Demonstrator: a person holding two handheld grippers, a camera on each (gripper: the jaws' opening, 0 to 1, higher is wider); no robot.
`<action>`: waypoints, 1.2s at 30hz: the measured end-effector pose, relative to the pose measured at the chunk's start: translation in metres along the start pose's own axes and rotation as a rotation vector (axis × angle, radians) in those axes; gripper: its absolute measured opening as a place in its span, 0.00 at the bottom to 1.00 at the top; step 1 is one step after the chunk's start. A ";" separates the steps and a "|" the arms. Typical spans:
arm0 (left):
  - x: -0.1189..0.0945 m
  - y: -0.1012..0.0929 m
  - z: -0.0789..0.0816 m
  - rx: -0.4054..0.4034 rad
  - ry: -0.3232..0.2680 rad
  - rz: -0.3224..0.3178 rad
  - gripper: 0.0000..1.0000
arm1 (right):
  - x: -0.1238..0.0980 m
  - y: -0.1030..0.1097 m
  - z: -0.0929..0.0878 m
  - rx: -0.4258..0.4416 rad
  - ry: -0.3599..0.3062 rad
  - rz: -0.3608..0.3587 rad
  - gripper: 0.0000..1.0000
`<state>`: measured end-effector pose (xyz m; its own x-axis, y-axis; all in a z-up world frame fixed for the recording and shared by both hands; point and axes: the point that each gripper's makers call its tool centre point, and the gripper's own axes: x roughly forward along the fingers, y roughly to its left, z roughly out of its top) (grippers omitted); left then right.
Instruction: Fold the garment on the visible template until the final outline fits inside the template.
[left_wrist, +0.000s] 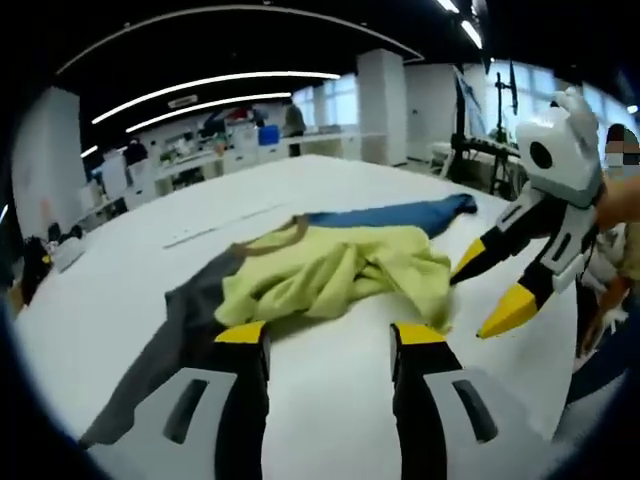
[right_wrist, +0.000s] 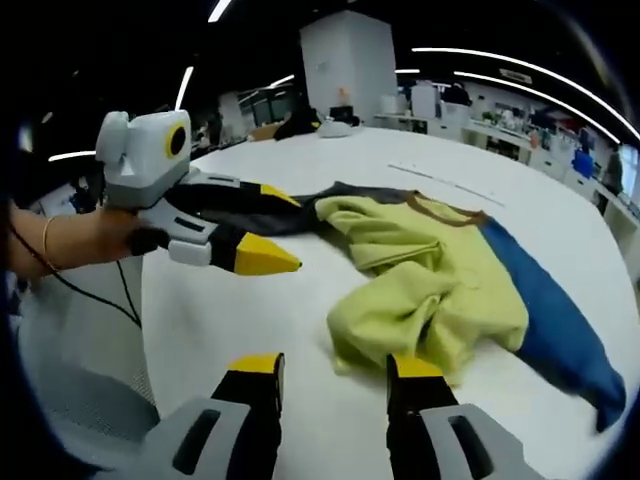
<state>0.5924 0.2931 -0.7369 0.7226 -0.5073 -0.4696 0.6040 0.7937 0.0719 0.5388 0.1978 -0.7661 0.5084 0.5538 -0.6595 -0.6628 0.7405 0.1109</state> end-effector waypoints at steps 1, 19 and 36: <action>0.004 0.001 -0.001 -0.004 0.001 0.007 0.42 | 0.002 0.000 -0.001 0.006 0.002 -0.002 0.35; 0.053 -0.005 -0.015 0.046 0.082 0.062 0.28 | 0.022 -0.006 -0.001 -0.034 0.007 -0.088 0.21; 0.068 0.012 -0.014 0.006 0.092 0.163 0.14 | 0.031 -0.011 -0.001 -0.104 0.031 -0.120 0.15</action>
<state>0.6438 0.2725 -0.7800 0.7771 -0.3394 -0.5300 0.4842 0.8604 0.1589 0.5617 0.2064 -0.7888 0.5710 0.4507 -0.6862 -0.6525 0.7564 -0.0462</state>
